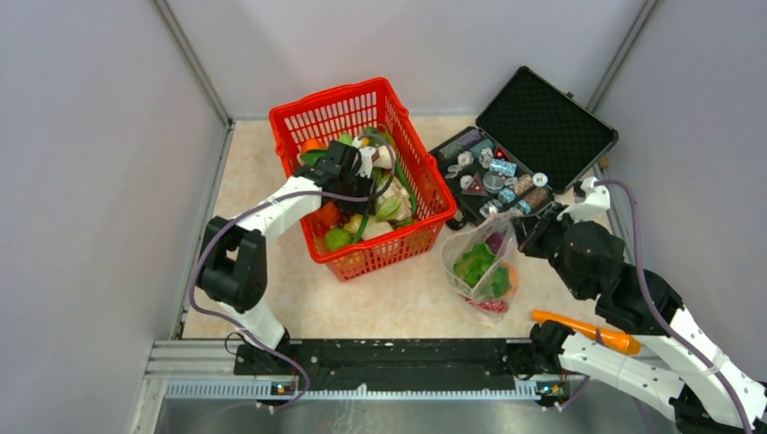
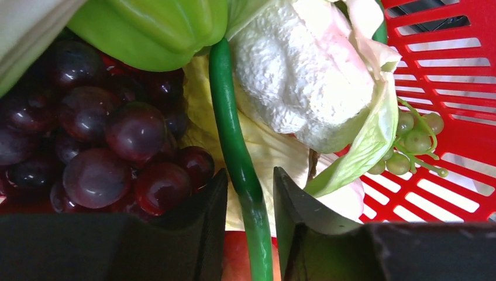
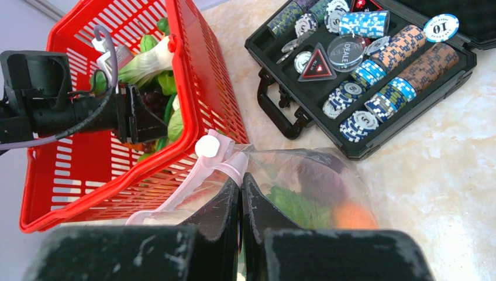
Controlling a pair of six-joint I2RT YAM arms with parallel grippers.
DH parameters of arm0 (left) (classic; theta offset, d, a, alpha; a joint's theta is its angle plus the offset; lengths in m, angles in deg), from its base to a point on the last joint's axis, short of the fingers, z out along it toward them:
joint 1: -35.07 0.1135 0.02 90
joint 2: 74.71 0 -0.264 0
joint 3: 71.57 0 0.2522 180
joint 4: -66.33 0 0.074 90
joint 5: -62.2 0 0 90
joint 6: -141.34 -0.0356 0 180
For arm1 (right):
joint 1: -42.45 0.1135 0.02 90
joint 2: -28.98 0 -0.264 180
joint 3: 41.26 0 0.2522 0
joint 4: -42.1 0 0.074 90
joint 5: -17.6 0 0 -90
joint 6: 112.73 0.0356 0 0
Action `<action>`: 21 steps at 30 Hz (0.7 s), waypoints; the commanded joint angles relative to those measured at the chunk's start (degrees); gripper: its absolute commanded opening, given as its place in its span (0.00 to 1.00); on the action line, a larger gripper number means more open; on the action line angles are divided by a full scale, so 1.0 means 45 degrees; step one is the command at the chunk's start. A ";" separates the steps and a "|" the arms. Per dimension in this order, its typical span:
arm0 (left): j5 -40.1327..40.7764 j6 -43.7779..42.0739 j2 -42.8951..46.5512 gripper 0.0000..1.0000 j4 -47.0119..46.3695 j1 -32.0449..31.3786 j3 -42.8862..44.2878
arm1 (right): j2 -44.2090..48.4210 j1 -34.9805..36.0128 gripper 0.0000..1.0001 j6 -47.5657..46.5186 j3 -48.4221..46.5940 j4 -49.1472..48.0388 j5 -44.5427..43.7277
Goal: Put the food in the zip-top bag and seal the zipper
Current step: Pick up the fake vegetable from the bin.
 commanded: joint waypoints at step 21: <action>-0.0649 0.0288 0.4516 0.00 -0.1343 0.0037 -0.0896 | 0.0310 -0.0070 0.00 0.0233 0.0264 -0.0809 -0.0075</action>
